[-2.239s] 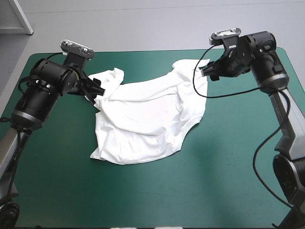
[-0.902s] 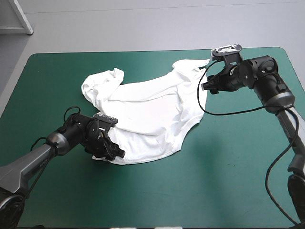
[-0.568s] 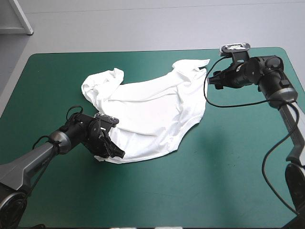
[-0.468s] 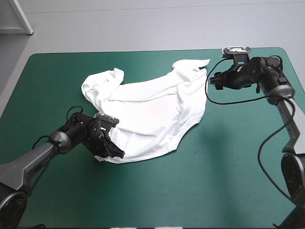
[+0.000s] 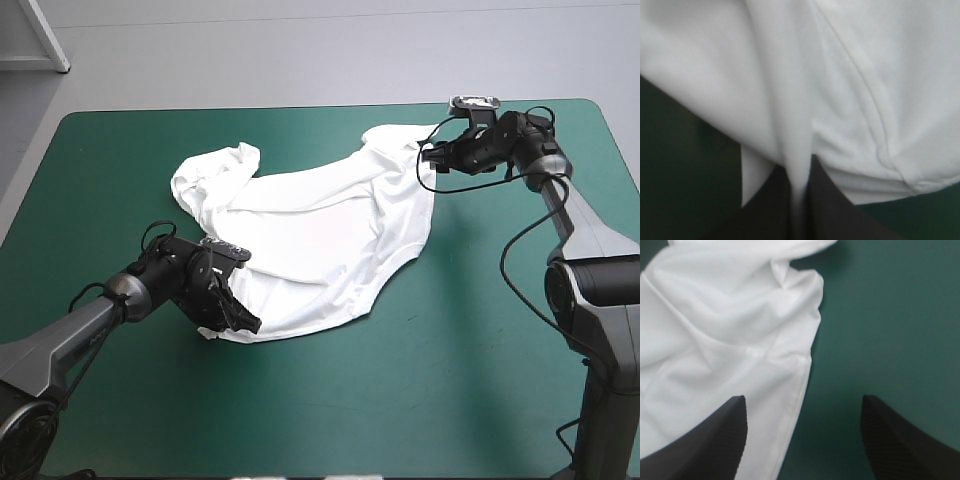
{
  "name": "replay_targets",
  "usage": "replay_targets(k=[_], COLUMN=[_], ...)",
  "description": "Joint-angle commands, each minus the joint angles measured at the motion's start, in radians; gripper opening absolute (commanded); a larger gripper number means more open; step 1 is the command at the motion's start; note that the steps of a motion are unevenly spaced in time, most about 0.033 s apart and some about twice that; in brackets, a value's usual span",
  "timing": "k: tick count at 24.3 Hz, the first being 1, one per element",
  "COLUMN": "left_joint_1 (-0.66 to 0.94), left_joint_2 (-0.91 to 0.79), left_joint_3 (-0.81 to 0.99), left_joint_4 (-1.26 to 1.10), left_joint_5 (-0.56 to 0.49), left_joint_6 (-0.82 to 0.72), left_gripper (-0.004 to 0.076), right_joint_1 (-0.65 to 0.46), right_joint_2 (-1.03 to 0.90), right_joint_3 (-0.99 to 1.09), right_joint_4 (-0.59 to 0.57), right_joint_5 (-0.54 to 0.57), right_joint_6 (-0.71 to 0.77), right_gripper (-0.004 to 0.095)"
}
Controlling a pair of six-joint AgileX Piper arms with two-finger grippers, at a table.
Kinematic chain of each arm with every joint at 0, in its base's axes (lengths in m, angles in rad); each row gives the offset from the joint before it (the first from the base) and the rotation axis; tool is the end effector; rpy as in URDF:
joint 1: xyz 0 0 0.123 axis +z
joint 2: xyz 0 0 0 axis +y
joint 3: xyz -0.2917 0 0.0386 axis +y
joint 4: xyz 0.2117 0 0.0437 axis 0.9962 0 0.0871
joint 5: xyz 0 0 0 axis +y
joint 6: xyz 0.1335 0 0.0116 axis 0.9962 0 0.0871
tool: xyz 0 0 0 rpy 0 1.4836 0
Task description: Fold the cloth
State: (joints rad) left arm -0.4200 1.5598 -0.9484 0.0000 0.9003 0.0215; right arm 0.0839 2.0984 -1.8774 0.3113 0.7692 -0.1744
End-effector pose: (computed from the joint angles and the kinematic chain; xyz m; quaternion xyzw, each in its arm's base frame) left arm 0.2313 -0.1033 0.1968 0.2184 0.9731 -0.0145 0.0716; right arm 0.4758 0.0687 0.2510 -0.0509 0.9346 0.1236 0.3297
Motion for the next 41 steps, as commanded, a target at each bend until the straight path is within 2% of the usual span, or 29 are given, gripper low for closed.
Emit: replay_targets(k=[1, 7, 14, 16, 18, 19, 20, 22, 23, 24, 29, 33, 38, 41], left_joint_1=[-0.004, -0.004, -0.004, -0.004, -0.004, -0.004, -0.004, -0.004, -0.004, -0.004, -0.004, -0.004, -0.004, -0.004], left_joint_2=[-0.018, -0.018, -0.018, -0.018, -0.018, -0.018, -0.018, -0.018, -0.018, -0.018, -0.044, -0.123, -0.207, -0.251], left_joint_3=[-0.005, -0.005, -0.009, -0.009, -0.009, -0.009, -0.009, -0.009, -0.009, -0.009, -0.033, -0.123, -0.313, -0.522], left_joint_4=[-0.007, -0.007, -0.007, -0.007, -0.007, -0.007, -0.007, -0.007, -0.007, -0.007, 0.000, 0.046, 0.134, 0.200], left_joint_5=[0.067, 0.061, 0.025, 0.008, -0.001, -0.010, -0.012, -0.018, -0.020, -0.024, -0.044, -0.024, 0.080, 0.143], left_joint_6=[-0.012, -0.012, -0.012, -0.012, -0.012, -0.012, -0.012, -0.012, -0.012, -0.012, -0.012, -0.012, -0.012, -0.008], left_gripper=[0.0020, 0.0020, 0.0020, 0.0020, 0.0020, 0.0020, 0.0020, 0.0020, 0.0020, 0.0020, 0.0020, 0.0020, 0.0020, 0.0020], right_joint_1=[0.001, 0.001, 0.005, 0.013, 0.032, 0.047, 0.052, 0.071, 0.071, 0.071, 0.067, 0.067, 0.067, 0.067], right_joint_2=[0.002, 0.113, 0.165, 0.176, 0.181, 0.184, 0.187, 0.189, 0.189, 0.187, 0.136, 0.066, -0.021, -0.108], right_joint_3=[-0.146, -0.309, -0.316, -0.316, -0.316, -0.316, -0.316, -0.316, -0.316, -0.316, -0.374, -0.449, -0.541, -0.618], right_joint_4=[0.026, 0.026, 0.034, 0.036, 0.040, 0.040, 0.040, 0.037, 0.037, 0.037, -0.010, -0.053, -0.054, -0.052], right_joint_5=[-0.039, 0.085, 0.175, 0.180, 0.171, 0.163, 0.163, 0.156, 0.154, 0.157, 0.182, 0.223, 0.274, 0.289], right_joint_6=[-0.006, 0.006, 0.009, 0.009, 0.006, 0.005, 0.005, 0.005, 0.005, 0.006, 0.029, 0.070, 0.101, 0.121], right_gripper=[0.0603, 0.0603, 0.0591, 0.0529, 0.0417, 0.0320, 0.0274, 0.0114, 0.0078, -0.0017, -0.0016, -0.0016, -0.0016, -0.0016])
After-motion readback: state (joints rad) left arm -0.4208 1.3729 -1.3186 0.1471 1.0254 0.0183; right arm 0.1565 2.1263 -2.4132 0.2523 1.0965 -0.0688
